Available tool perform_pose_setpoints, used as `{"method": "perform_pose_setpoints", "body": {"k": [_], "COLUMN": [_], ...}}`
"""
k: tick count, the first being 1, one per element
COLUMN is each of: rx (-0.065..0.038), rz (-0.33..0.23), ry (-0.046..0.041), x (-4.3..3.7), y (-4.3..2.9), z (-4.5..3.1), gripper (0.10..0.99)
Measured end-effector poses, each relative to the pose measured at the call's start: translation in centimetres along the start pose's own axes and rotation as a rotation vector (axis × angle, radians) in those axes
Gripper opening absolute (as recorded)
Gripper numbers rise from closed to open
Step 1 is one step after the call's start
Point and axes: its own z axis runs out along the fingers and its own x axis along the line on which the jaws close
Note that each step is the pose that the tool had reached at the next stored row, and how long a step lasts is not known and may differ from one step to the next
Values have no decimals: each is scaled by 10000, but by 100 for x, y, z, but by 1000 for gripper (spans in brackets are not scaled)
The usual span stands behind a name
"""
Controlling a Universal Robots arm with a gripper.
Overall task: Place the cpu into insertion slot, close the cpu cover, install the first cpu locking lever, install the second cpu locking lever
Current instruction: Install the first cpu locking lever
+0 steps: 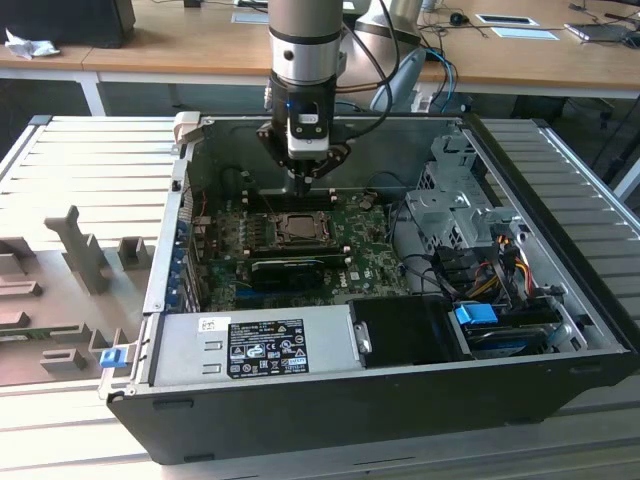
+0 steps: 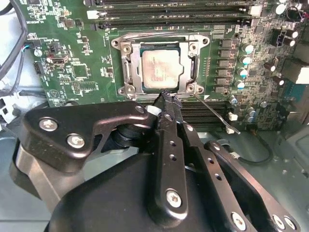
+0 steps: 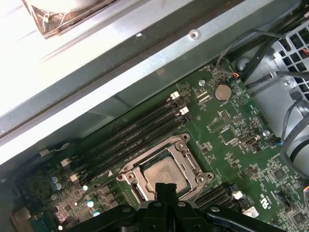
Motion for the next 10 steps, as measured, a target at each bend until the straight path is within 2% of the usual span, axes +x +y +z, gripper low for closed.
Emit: {"method": "perform_pose_setpoints", "body": {"k": [10], "rx": [-5], "rz": [-793], "ry": [37], "x": [0], "y": [0], "z": [0], "gripper": [106]}}
